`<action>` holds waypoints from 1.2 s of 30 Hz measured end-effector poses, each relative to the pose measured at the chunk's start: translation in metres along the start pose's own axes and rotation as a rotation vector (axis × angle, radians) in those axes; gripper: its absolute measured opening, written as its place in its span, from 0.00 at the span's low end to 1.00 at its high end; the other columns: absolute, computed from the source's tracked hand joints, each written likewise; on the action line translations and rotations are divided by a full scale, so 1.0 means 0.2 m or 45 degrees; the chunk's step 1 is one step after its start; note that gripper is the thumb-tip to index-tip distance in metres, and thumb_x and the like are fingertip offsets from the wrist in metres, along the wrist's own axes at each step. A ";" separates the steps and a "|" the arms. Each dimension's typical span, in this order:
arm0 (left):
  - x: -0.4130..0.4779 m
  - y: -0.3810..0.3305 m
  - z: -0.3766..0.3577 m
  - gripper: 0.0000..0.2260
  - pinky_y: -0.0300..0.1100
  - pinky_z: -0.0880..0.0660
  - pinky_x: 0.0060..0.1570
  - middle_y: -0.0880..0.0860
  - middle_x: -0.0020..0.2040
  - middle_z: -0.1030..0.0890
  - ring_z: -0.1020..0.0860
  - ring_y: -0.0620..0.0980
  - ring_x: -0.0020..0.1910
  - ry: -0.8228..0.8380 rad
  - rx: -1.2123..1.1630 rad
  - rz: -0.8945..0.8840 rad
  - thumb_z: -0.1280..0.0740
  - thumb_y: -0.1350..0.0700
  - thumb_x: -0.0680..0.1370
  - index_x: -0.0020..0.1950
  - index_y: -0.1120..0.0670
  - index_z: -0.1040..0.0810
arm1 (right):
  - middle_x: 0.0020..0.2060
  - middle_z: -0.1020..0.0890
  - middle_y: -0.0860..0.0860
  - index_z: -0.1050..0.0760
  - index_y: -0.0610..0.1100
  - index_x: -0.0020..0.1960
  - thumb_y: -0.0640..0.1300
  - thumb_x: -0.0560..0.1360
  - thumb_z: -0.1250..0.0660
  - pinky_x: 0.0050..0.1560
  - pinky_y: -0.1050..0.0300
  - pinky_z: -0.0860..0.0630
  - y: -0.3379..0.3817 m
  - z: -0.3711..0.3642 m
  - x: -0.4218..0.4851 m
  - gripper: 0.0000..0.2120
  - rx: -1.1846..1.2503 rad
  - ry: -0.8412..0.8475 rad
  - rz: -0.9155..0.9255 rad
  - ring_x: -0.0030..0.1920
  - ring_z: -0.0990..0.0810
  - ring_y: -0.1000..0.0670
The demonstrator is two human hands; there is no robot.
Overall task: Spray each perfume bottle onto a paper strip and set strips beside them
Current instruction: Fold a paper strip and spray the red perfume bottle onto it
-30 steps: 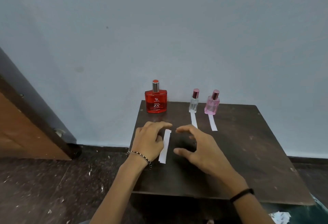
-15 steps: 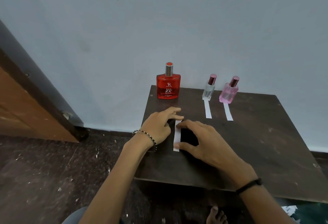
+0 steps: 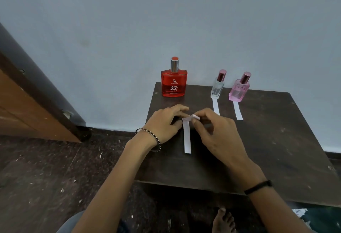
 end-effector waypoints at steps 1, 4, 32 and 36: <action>0.00 0.00 0.00 0.18 0.46 0.29 0.65 0.45 0.61 0.18 0.23 0.48 0.63 -0.001 0.005 0.000 0.35 0.58 0.80 0.69 0.47 0.29 | 0.48 0.16 0.54 0.22 0.48 0.55 0.47 0.78 0.32 0.50 0.68 0.23 -0.01 0.00 0.00 0.07 0.023 -0.013 -0.032 0.48 0.18 0.58; 0.01 0.00 0.00 0.18 0.45 0.31 0.66 0.44 0.61 0.17 0.24 0.48 0.65 -0.014 0.013 0.006 0.34 0.57 0.80 0.70 0.48 0.29 | 0.49 0.16 0.53 0.23 0.48 0.54 0.45 0.77 0.30 0.48 0.70 0.24 -0.03 0.00 0.01 0.06 0.054 -0.009 -0.103 0.48 0.18 0.57; 0.03 0.00 0.00 0.20 0.52 0.28 0.66 0.43 0.54 0.15 0.22 0.46 0.61 -0.143 -0.043 0.054 0.27 0.53 0.75 0.65 0.48 0.25 | 0.46 0.18 0.50 0.27 0.49 0.52 0.43 0.79 0.34 0.44 0.49 0.19 -0.07 -0.09 0.03 0.04 -0.075 -0.011 -0.029 0.44 0.20 0.52; 0.03 0.00 0.00 0.21 0.57 0.30 0.65 0.44 0.55 0.16 0.24 0.49 0.63 -0.223 -0.061 0.127 0.25 0.54 0.73 0.64 0.46 0.26 | 0.45 0.16 0.56 0.26 0.49 0.50 0.42 0.79 0.33 0.44 0.54 0.18 -0.07 -0.06 0.03 0.03 0.067 -0.105 -0.050 0.42 0.18 0.56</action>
Point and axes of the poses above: each hand's wrist, its own x-axis towards the middle knuckle, its own z-axis out of the back of the hand, y = z × x, the point moved 6 cm from there along x, towards the middle knuckle
